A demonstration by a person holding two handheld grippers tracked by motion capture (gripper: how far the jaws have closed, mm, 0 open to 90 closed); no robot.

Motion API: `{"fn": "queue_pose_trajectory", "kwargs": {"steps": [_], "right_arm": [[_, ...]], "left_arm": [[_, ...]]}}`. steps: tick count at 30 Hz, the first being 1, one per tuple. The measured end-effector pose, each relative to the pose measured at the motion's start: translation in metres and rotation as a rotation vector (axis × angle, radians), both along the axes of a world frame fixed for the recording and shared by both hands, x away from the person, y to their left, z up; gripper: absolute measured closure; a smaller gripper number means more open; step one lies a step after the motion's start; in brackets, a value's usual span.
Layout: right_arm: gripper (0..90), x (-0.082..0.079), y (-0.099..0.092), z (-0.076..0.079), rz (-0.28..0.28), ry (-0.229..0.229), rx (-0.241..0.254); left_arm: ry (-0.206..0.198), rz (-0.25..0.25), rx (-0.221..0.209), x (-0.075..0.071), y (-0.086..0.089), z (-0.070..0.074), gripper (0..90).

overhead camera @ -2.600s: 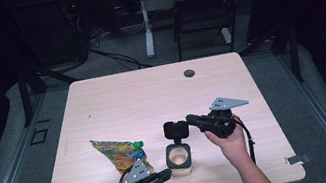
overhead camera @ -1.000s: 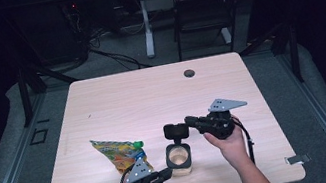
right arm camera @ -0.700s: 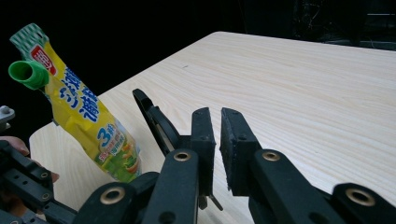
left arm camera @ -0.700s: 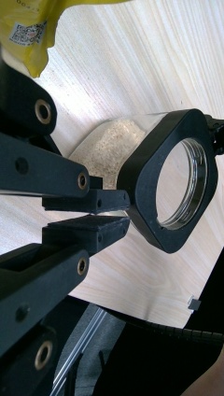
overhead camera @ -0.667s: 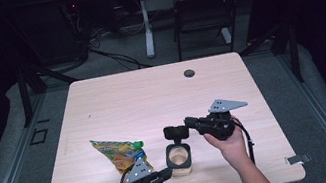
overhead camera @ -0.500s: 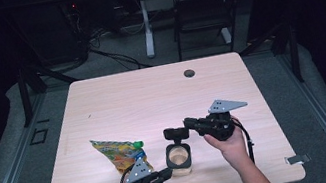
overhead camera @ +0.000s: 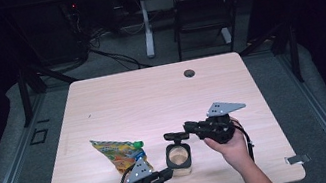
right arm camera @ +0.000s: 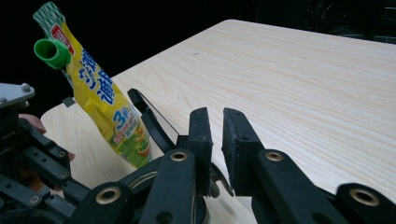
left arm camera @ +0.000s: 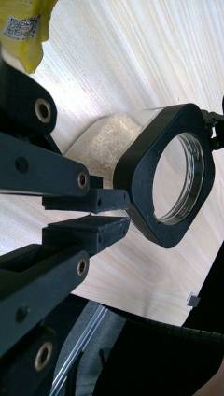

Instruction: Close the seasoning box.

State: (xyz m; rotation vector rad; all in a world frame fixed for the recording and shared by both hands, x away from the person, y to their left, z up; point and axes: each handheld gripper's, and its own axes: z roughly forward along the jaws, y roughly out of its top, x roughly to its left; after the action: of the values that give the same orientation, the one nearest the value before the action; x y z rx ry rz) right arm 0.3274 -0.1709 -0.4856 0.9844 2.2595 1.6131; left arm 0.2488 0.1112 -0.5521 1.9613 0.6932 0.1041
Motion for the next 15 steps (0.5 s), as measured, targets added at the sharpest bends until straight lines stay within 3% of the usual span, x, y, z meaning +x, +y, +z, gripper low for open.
{"fn": "queue_pose_trajectory", "kwargs": {"steps": [15], "right_arm": [[81.2, -0.011, 0.002, -0.008, 0.025, 0.010, -0.052]], "left_arm": [[0.000, 0.002, -0.004, 0.000, 0.000, -0.001, 84.9]]}}
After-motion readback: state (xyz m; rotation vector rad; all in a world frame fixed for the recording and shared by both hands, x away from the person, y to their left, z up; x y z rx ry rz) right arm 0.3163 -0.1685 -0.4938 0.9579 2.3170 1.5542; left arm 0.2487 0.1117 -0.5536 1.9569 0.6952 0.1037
